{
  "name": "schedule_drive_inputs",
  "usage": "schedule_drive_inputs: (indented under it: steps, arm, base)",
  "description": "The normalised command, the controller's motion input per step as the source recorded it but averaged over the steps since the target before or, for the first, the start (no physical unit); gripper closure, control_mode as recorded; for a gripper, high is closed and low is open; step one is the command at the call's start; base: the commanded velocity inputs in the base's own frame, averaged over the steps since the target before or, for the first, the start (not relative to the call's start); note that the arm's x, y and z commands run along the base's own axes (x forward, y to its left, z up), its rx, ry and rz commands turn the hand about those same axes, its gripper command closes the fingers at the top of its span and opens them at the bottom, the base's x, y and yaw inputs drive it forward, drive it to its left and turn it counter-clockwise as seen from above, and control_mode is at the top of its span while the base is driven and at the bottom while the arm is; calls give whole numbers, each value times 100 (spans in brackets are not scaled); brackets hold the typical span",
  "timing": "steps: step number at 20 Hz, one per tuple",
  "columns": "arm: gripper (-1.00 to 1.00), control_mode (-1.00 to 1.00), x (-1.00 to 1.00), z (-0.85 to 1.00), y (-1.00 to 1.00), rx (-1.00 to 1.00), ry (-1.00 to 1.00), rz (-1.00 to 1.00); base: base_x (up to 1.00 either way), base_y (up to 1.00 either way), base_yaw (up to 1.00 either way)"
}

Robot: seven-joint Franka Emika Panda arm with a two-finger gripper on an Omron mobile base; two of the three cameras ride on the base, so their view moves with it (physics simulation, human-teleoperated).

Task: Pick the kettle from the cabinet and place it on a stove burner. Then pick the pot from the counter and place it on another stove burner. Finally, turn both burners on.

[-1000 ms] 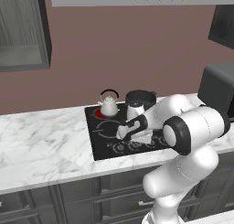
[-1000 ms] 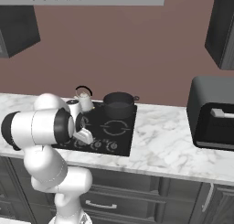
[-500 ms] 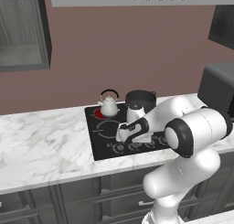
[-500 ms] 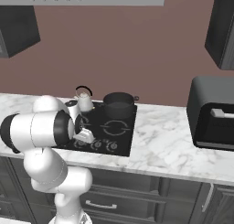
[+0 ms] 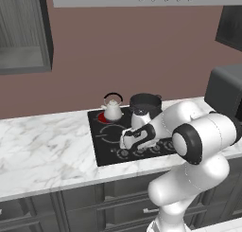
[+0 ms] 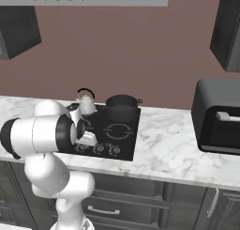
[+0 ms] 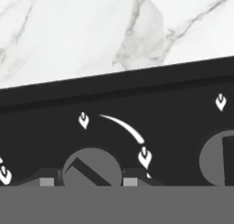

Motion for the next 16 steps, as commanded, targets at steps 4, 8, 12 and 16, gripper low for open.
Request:
schedule_drive_inputs:
  steps: [4, 8, 12, 16]
  arm:
    - [-100, -100, 0, -14, 0, 1, -6, 15]
    - [-100, -100, 0, -3, 0, 4, -2, 13]
    - [-100, -100, -5, 7, 0, 5, 0, 11]
    - [-100, -100, 0, 42, 0, 4, 0, 5]
  base:
    - [0, 0, 0]
    - [0, 0, 0]
    - [0, 0, 0]
    - [0, 0, 0]
